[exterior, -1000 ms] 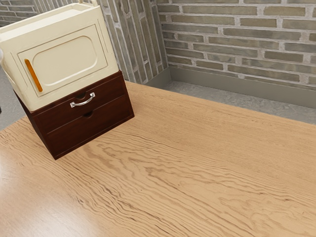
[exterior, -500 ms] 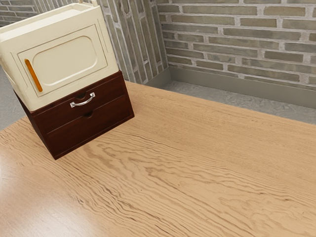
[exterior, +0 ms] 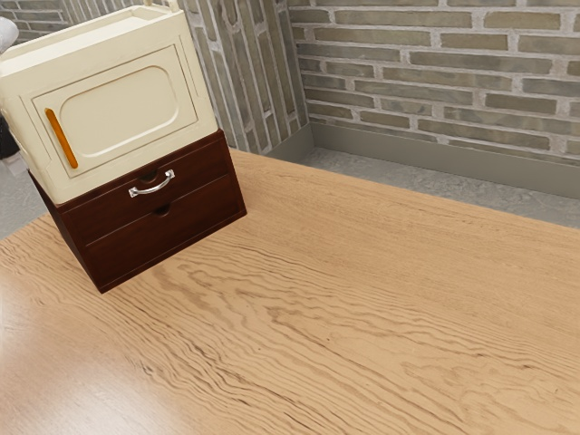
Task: Pull the drawer handle with one arm to open the drawer
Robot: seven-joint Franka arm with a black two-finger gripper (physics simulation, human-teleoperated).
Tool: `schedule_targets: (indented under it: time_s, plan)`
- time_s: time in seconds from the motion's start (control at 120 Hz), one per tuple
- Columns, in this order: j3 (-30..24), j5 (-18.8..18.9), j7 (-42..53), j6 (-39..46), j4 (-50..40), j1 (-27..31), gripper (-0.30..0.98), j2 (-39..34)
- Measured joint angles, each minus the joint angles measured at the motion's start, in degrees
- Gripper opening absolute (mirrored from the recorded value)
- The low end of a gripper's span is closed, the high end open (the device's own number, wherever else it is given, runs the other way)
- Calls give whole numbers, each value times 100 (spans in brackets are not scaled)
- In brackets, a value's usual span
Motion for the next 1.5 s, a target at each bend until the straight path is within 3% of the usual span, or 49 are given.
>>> schedule_targets:
  time_s: [0.208,0.383,0.475,0.975,1.5]
  plan:
    - [-342,84,158,-8,-172,-4,69,-330]
    - [-1402,724,179,103,-1133,565,69,-1166]
    - [-1630,968,146,375,-1715,703,69,-1491]
    - [-1470,1166,-19,2449,-2816,819,69,-1088]
    - [-1462,1199,64,3568,-2793,1136,69,-143]
